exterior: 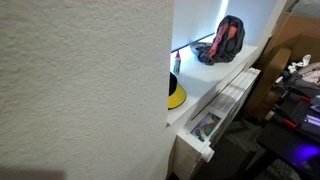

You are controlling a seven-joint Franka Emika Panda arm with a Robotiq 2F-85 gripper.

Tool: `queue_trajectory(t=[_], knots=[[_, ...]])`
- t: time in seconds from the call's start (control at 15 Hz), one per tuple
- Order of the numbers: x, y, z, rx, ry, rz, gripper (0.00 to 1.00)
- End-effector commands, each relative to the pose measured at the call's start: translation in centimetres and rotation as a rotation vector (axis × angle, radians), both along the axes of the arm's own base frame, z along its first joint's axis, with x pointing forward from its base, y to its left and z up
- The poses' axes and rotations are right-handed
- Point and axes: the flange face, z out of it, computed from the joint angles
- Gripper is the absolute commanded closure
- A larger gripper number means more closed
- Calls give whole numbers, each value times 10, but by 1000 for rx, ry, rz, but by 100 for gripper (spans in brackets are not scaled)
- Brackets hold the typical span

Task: Move the white bottle to the left

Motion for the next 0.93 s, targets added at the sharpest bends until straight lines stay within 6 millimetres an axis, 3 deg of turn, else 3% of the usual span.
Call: queue_trajectory(t=[0.0, 0.13, 0.27, 0.33, 0.47, 0.53, 0.67, 0.87], knots=[[0, 0, 1, 0, 1, 0, 0], [0, 0, 1, 0, 1, 0, 0], [12, 9, -19, -23, 27, -6, 0], [12, -1, -6, 10, -15, -41, 0], [-19, -30, 29, 96, -110, -70, 0], [24, -25, -7, 108, -140, -90, 0], [45, -18, -3, 161, -211, -114, 0], [90, -12, -50, 206, -178, -127, 0]])
